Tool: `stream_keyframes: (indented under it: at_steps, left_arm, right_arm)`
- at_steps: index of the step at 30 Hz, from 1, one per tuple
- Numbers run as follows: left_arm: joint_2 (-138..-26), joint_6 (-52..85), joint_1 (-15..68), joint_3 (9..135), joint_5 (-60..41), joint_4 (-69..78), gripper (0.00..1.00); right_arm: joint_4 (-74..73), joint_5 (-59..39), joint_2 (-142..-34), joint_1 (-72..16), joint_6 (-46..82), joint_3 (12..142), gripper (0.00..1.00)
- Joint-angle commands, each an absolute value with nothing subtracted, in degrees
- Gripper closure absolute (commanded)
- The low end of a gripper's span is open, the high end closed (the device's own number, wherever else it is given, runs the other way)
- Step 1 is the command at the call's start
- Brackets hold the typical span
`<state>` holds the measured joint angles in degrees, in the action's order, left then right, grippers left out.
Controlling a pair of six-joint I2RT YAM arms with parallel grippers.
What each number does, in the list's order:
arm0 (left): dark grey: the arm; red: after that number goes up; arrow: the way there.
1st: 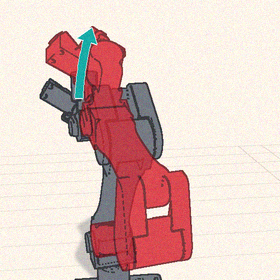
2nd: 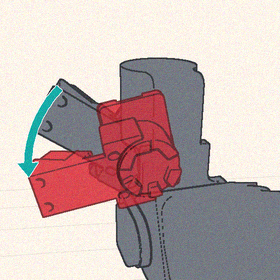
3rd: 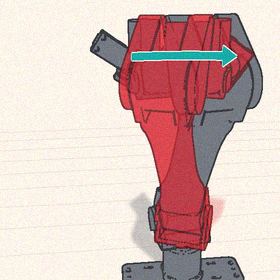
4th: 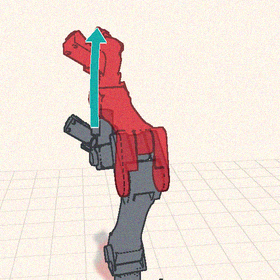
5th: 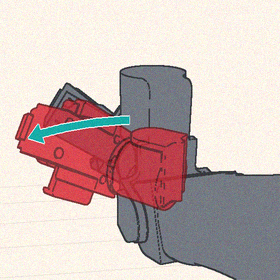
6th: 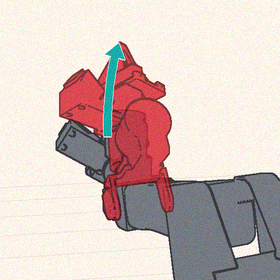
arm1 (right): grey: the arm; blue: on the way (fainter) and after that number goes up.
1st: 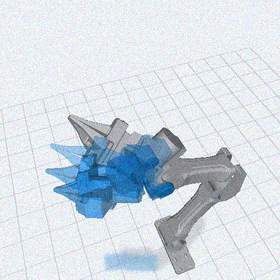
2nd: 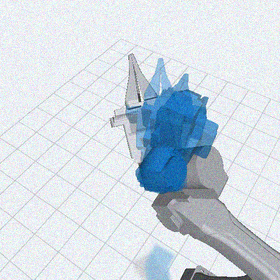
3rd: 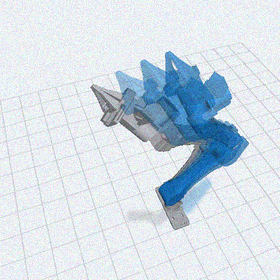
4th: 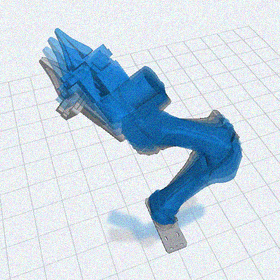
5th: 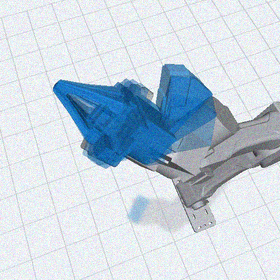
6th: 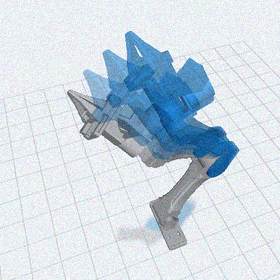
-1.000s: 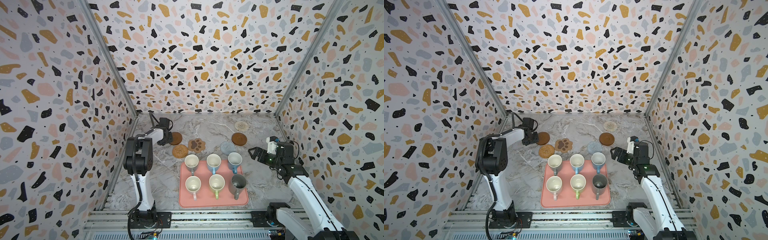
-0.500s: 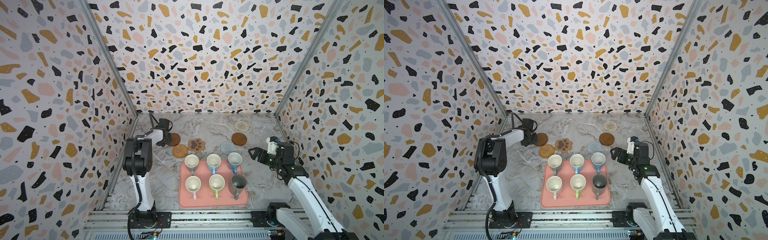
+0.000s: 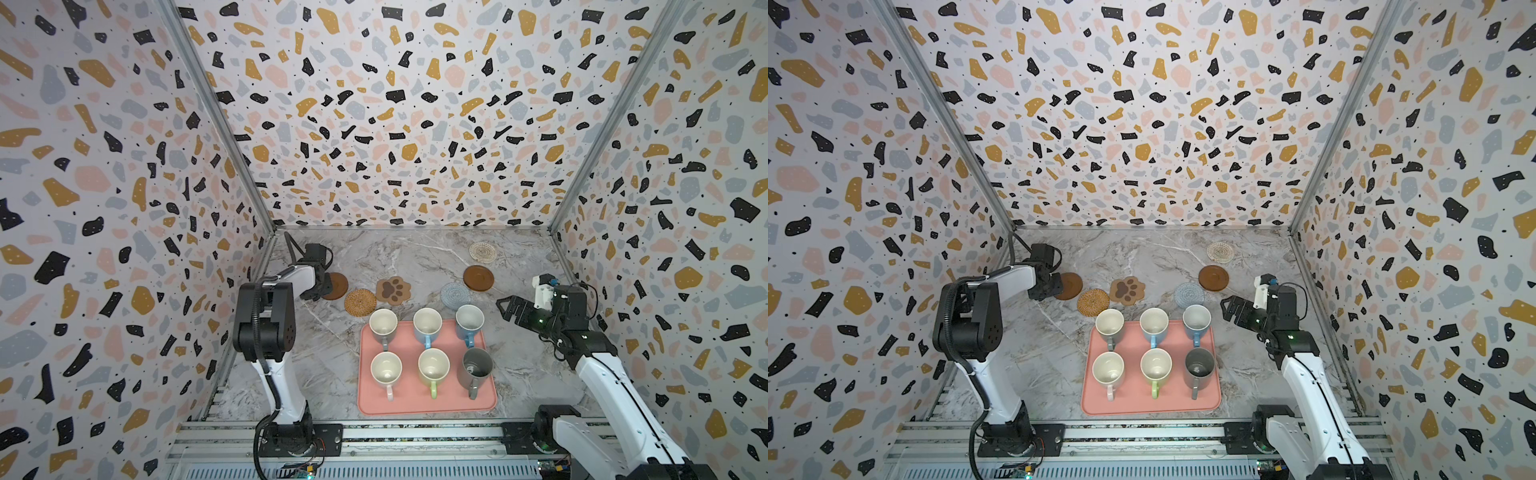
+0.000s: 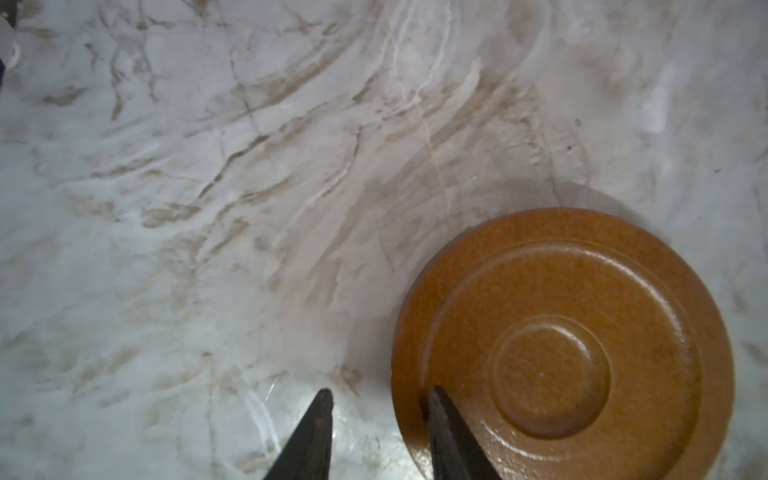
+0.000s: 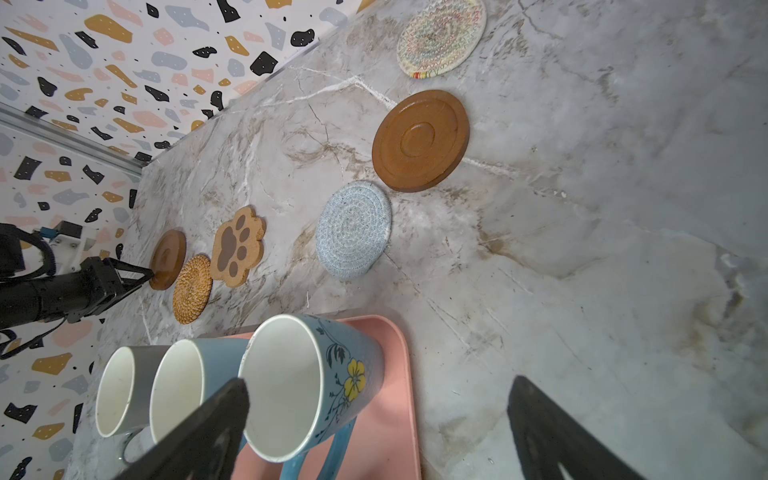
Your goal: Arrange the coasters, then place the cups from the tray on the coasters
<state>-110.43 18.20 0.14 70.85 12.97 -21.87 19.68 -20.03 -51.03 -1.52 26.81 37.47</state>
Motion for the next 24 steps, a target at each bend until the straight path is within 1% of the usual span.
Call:
stream_keyframes:
  at_steps: [1, 9, 24]
  left_arm:
    - [-109.45, 16.82, -1.09, 67.93, 14.44, -25.69, 0.61]
    - [-106.02, 17.38, -2.33, 63.06, 13.38, -23.94, 0.63]
    - [-101.12, 17.84, -2.64, 57.37, 12.90, -22.15, 0.63]
  right_arm:
    - [18.81, -20.63, -50.71, -1.74, 27.09, 37.02, 0.01]
    - [19.15, -20.68, -50.40, -1.70, 26.99, 36.56, 0.01]
    - [20.51, -20.13, -49.06, -1.75, 26.38, 35.98, 0.01]
